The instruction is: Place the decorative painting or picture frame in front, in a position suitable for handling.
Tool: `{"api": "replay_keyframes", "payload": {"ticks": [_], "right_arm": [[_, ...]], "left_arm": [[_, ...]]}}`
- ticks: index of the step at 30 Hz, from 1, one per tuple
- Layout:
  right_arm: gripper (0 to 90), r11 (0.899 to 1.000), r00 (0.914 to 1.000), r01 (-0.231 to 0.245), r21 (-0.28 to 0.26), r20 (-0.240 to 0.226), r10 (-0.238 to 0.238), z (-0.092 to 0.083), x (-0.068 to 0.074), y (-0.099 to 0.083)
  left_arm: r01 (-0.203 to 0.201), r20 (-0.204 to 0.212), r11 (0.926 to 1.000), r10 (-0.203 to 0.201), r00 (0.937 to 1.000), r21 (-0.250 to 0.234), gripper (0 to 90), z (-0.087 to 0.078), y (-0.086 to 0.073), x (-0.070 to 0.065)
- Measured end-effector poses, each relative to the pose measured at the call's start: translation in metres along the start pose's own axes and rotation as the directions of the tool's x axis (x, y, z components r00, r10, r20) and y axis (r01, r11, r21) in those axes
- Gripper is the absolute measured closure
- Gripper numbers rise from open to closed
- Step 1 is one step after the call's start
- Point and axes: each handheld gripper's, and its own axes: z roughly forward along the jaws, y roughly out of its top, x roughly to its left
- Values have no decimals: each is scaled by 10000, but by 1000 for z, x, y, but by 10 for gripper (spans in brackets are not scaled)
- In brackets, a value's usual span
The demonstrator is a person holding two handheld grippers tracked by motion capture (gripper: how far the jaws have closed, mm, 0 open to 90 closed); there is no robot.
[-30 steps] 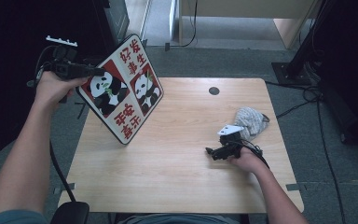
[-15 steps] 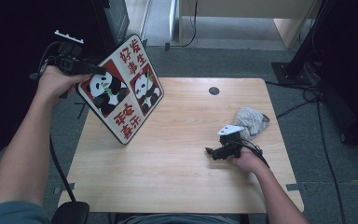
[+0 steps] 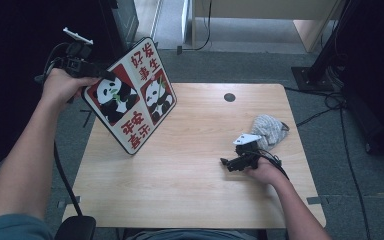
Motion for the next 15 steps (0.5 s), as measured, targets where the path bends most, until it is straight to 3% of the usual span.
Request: {"api": "replay_keyframes", "payload": {"ticks": [8, 9, 12, 13, 15], "right_arm": [[0, 10000, 10000, 28, -11, -8, -28, 0, 0, 0], [0, 10000, 10000, 30, -12, -8, -30, 0, 0, 0], [0, 10000, 10000, 26, -9, -29, -26, 0, 0, 0], [0, 10000, 10000, 41, -3, -45, -41, 0, 0, 0], [0, 10000, 10000, 32, -8, -33, -32, 0, 0, 0]], "left_arm": [[-258, -218, 9997, 259, 9994, 13, 800, -8, 3, -22], [-506, -232, 9987, 508, 9984, 74, 799, -11, 2, -28], [-614, -233, 9981, 615, 9978, 57, 799, -14, 2, -35], [-860, -193, 9963, 860, 9961, 26, 799, -17, 1, -42], [-972, -136, 9953, 971, 9952, -35, 798, -18, 0, -47]]}}
